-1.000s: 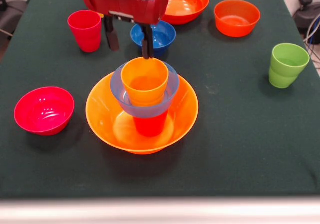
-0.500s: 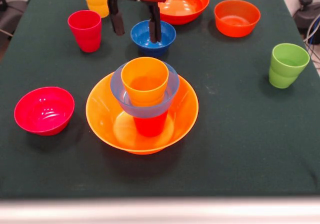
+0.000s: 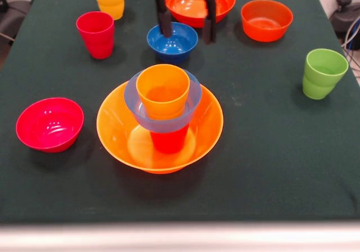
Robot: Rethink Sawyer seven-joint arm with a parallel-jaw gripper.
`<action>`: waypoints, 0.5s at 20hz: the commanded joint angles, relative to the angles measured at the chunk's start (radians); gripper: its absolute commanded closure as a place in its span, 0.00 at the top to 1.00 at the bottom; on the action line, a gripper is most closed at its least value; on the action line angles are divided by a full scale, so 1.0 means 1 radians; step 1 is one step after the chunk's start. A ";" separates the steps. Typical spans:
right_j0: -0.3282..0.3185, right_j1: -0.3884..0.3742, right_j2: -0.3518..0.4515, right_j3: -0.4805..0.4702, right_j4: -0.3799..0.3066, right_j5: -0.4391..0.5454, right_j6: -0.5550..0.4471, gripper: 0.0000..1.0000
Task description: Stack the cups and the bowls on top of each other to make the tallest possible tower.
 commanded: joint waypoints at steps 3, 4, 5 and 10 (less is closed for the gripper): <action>0.106 0.035 -0.034 0.000 -0.018 0.046 0.103 1.00; 0.111 0.034 -0.042 0.000 -0.019 0.044 0.110 1.00; 0.115 0.033 -0.049 0.001 -0.020 0.039 0.114 1.00; 0.117 0.027 -0.075 0.024 -0.023 0.002 0.115 1.00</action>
